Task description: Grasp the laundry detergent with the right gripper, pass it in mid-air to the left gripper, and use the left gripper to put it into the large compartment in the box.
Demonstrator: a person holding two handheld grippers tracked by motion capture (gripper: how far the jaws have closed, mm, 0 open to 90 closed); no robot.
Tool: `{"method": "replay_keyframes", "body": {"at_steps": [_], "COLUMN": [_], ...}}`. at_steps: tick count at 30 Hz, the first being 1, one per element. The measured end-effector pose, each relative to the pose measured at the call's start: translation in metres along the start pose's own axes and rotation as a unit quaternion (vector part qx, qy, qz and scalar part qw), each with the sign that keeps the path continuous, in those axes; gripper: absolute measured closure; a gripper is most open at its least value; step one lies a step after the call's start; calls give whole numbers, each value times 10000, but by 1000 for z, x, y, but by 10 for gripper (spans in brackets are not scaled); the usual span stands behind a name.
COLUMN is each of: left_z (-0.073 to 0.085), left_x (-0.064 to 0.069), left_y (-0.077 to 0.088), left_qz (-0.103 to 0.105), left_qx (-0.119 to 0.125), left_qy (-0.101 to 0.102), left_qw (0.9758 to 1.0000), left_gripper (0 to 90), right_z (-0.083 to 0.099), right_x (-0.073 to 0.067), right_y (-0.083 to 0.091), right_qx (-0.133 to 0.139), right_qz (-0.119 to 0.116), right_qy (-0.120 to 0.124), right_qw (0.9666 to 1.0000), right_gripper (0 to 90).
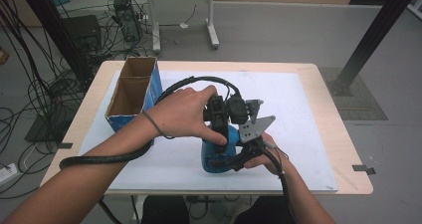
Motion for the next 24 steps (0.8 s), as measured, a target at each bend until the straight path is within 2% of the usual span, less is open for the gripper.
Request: {"method": "replay_keyframes", "body": {"at_steps": [24], "left_z": [4], "left_x": [2], "left_y": [2], "left_qz": [-61], "left_qx": [63], "left_qy": [12], "left_qw": [10000], "left_gripper": [375], "right_z": [-2], "right_x": [0], "right_y": [-1], "right_qx": [11], "right_qz": [8], "right_qy": [-5], "right_qw": [10000], "right_gripper": [426]}}
Point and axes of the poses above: each handheld gripper's, and its own axes: y roughly backward along the jaws, z roughly out of its underside, x roughly to its right, the point moved 2 cm from there along -y, roughly forward along the jaws, and after that the axes turned 4 degrees about -z, right-handed, at the moved point
